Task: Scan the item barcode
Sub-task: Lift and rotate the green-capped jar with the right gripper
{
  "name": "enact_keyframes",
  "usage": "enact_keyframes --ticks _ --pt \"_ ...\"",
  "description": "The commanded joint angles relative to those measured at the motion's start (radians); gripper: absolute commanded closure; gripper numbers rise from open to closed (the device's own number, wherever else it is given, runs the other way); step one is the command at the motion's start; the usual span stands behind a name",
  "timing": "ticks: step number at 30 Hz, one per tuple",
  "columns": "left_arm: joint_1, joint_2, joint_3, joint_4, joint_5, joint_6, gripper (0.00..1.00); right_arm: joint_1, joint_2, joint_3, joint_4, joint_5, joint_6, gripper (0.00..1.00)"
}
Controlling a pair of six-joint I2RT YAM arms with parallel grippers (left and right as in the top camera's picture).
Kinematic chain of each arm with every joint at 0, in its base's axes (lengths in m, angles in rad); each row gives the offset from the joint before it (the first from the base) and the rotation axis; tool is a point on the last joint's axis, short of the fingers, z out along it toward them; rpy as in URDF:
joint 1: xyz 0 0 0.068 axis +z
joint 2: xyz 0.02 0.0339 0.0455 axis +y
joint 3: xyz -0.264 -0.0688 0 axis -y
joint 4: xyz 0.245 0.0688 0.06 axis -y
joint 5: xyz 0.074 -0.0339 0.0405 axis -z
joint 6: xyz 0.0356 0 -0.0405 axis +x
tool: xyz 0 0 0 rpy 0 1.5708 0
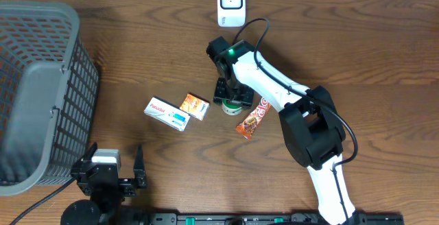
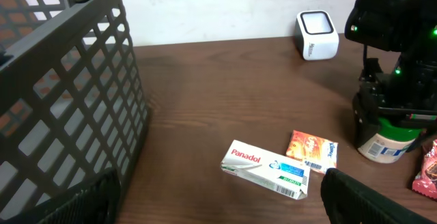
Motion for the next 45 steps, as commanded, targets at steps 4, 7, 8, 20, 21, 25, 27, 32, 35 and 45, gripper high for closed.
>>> enact_keyframes --ticks 4,7,8,20,21,25,27,32,35,45 --pt "0.004 -0.007 -0.002 0.001 0.009 -0.002 0.07 -0.002 0.027 -0.029 0.011 0.019 -0.372 0.37" --pt "0.004 -0.007 -0.002 0.001 0.009 -0.002 0.07 -0.001 0.018 -0.029 0.006 0.019 -0.456 0.34" --pt "0.004 -0.007 -0.002 0.001 0.009 -0.002 0.07 -0.001 0.011 -0.028 0.005 0.019 -0.469 0.32" --pt "0.004 -0.007 -0.002 0.001 0.009 -0.002 0.07 -0.002 -0.137 -0.024 -0.065 0.026 -0.163 0.01" --pt "0.004 -0.007 -0.002 0.001 0.009 -0.002 0.07 -0.002 -0.137 -0.024 -0.068 0.026 -0.126 0.01" --pt "0.004 -0.007 -0.002 0.001 0.009 -0.002 0.07 -0.002 -0.134 -0.026 -0.074 0.026 -0.013 0.01" --pt "0.004 -0.007 -0.002 0.001 0.009 -0.002 0.07 -0.002 -0.134 -0.026 -0.069 0.027 0.018 0.01" --pt "0.004 -0.007 -0.002 0.001 0.009 -0.002 0.07 0.002 -0.121 -0.026 -0.055 0.028 0.023 0.01" --pt "0.004 -0.007 -0.002 0.001 0.009 -0.002 0.07 0.002 -0.112 -0.026 -0.045 0.043 0.023 0.04" --pt "0.004 -0.007 -0.002 0.001 0.009 -0.002 0.07 0.006 -0.058 -0.026 -0.017 0.045 0.05 0.08"
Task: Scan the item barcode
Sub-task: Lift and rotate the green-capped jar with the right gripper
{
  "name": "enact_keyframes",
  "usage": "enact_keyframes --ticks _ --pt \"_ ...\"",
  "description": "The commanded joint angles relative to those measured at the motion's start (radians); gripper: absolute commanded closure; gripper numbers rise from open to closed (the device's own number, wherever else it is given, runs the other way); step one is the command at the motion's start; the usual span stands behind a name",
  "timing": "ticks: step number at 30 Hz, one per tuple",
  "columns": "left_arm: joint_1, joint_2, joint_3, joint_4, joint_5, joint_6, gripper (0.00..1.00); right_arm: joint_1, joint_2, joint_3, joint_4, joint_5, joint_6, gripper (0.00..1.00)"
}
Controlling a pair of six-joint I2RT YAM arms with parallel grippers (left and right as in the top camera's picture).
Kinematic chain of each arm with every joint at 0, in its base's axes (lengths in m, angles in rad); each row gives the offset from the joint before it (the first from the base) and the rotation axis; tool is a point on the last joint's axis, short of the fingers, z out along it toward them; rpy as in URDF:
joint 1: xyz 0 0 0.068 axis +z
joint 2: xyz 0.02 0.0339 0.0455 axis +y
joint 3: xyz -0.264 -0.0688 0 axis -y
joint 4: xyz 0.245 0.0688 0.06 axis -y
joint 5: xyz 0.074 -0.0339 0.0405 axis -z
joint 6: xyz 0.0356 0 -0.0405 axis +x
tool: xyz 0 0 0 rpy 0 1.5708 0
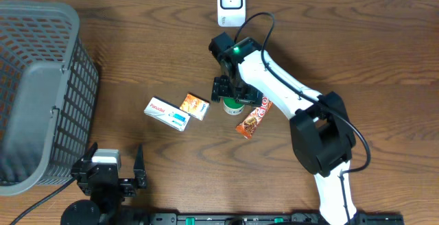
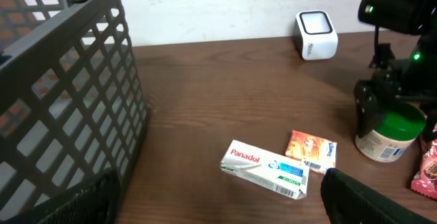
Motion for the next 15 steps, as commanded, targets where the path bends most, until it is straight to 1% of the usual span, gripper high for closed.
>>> enact_keyframes --ticks 1,5,15 --pt "0.004 -0.007 -0.002 0.001 0.006 -0.002 0.07 0.006 0.024 -0.002 0.01 0.013 0.027 0.09" --pt "0.004 -0.007 -0.002 0.001 0.006 -0.002 0.07 0.006 0.026 -0.002 0.015 0.013 0.04 0.15" --pt "0.004 -0.007 -0.002 0.001 0.006 -0.002 0.07 0.013 0.041 -0.002 0.031 0.027 0.06 0.16"
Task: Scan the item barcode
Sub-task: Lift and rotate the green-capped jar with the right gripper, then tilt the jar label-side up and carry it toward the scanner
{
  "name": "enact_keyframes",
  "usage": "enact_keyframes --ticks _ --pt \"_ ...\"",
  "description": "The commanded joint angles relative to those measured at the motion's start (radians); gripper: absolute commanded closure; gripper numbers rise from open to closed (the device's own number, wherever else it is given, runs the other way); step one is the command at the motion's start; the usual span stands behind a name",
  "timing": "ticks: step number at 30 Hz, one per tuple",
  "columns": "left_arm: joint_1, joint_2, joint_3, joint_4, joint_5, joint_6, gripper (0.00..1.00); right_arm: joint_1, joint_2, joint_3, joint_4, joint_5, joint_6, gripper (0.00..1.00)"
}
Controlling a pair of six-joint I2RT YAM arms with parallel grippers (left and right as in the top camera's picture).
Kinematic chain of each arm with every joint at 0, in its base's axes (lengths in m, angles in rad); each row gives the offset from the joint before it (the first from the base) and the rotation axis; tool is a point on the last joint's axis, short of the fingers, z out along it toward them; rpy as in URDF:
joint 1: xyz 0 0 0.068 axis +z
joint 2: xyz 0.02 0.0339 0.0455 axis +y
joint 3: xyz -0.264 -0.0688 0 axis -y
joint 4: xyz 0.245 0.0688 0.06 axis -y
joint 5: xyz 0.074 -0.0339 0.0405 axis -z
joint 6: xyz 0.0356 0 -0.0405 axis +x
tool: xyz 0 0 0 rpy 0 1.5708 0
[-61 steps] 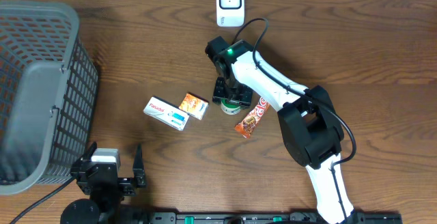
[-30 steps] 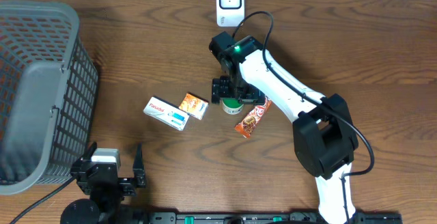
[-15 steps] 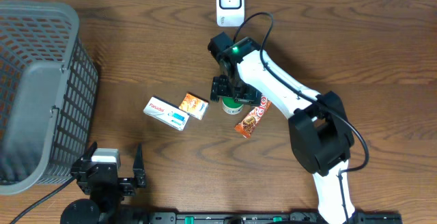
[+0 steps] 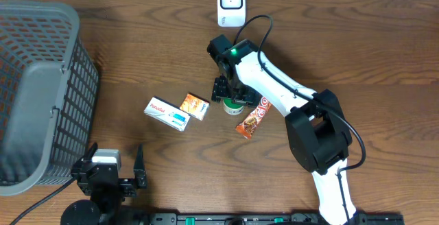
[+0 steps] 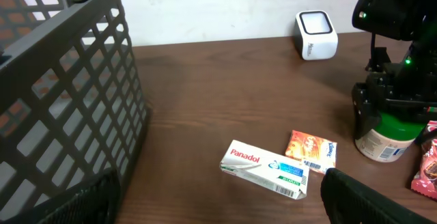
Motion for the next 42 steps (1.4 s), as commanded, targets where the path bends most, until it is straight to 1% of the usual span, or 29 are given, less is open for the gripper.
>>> enact_keyframes --ticks 1,6,10,17,20,23,26,32,36,42 --pt "0.004 -0.007 -0.002 0.001 0.006 -0.002 0.07 0.008 0.029 -0.001 0.002 0.024 0.018 0.16" --pt "0.004 -0.007 -0.002 0.001 0.006 -0.002 0.07 0.008 0.072 -0.001 0.008 0.024 0.018 0.16" --pt "0.004 -0.007 -0.002 0.001 0.006 -0.002 0.07 0.007 0.083 -0.001 0.011 0.023 0.018 0.18" --pt "0.004 -0.007 -0.002 0.001 0.006 -0.002 0.07 0.007 0.083 -0.001 0.01 0.023 0.018 0.29" --pt "0.004 -0.007 -0.002 0.001 0.006 -0.002 0.07 0.007 0.083 -0.001 0.009 0.021 0.017 0.3" --pt "0.004 -0.007 -0.002 0.001 0.006 -0.002 0.07 0.005 0.083 -0.001 -0.003 -0.013 0.001 0.34" --pt "0.004 -0.007 -0.002 0.001 0.006 -0.002 0.07 0.002 0.083 0.0 -0.02 -0.065 -0.011 0.4" --pt "0.004 -0.007 -0.002 0.001 0.006 -0.002 0.07 -0.026 0.083 0.002 -0.042 -0.237 -0.121 0.42" --pt "0.004 -0.007 -0.002 0.001 0.006 -0.002 0.07 -0.057 0.083 0.008 -0.096 -0.345 -0.187 0.46" --pt "0.004 -0.007 -0.002 0.001 0.006 -0.002 0.07 -0.107 0.083 0.023 -0.189 -0.557 -0.343 0.44"
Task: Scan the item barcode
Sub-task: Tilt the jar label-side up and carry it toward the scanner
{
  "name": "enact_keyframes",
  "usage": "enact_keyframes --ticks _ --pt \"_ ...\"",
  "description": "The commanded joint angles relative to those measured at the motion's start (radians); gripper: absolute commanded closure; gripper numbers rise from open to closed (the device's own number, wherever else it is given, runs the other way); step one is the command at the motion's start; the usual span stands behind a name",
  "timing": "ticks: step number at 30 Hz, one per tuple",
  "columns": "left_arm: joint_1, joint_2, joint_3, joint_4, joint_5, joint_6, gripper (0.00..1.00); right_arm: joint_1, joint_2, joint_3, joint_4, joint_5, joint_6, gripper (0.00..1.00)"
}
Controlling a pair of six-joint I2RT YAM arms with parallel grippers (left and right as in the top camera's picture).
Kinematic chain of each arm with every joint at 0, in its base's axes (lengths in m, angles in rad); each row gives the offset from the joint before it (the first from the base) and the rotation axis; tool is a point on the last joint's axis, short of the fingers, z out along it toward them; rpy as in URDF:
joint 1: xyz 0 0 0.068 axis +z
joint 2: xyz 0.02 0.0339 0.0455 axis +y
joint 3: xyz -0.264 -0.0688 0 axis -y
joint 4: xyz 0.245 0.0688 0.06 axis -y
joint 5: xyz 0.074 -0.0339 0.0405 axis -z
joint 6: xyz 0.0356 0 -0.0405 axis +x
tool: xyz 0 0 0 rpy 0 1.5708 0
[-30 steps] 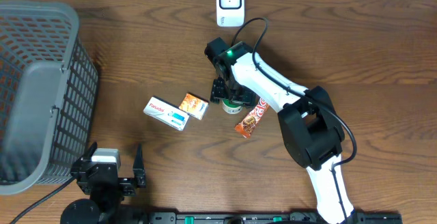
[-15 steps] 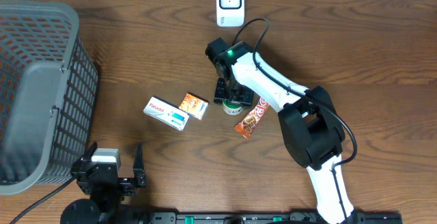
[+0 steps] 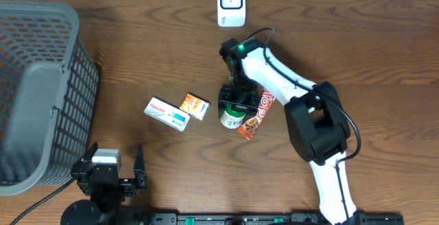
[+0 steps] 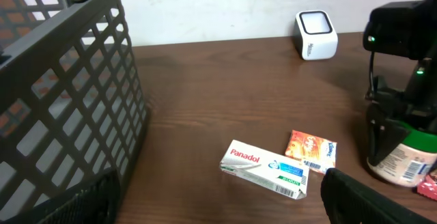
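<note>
A white jar with a green lid (image 3: 232, 118) stands mid-table, seen also in the left wrist view as the jar (image 4: 404, 161). My right gripper (image 3: 237, 104) reaches down over it, a black finger (image 4: 382, 139) on each side, shut on the jar. The white barcode scanner (image 3: 231, 3) stands at the far edge, well beyond the jar. Whether the jar touches the table is unclear. My left gripper (image 3: 114, 167) rests open at the front left, holding nothing, and its fingertips (image 4: 355, 197) frame the bottom of its own view.
A Panadol box (image 3: 167, 114) and a small orange box (image 3: 195, 106) lie left of the jar. A red snack bar (image 3: 254, 115) lies against its right. A tall grey mesh basket (image 3: 41, 95) fills the left side.
The jar and my right gripper have shifted together toward the front of the table, away from the scanner, and now sit beside the snack bar's lower half. The left arm is unmoved.
My right gripper first stood low over the jar near the orange box. Then it sat higher with the green lid showing between its fingers, then lower round the jar again. Now the jar has moved frontward in its grip. The boxes and snack bar stayed put.
</note>
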Motion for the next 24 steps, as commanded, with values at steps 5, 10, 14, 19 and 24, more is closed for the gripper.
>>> enact_keyframes --ticks 5,10,14,19,24 --pt "0.004 -0.007 -0.002 0.001 0.005 -0.002 0.07 -0.048 0.011 0.025 -0.089 -0.293 -0.209 0.44" --pt "0.004 -0.007 -0.002 0.001 0.005 -0.002 0.07 -0.06 0.01 0.032 -0.162 -0.378 -0.304 0.44" --pt "0.004 -0.007 -0.002 0.001 0.005 -0.002 0.07 -0.062 0.01 0.04 -0.219 -0.462 -0.397 0.44" --pt "0.004 -0.007 -0.002 0.001 0.005 -0.002 0.07 -0.062 0.009 0.048 -0.291 -0.527 -0.506 0.45" --pt "0.004 -0.007 -0.002 0.001 0.005 -0.002 0.07 -0.062 0.009 0.048 -0.324 -0.528 -0.549 0.44"
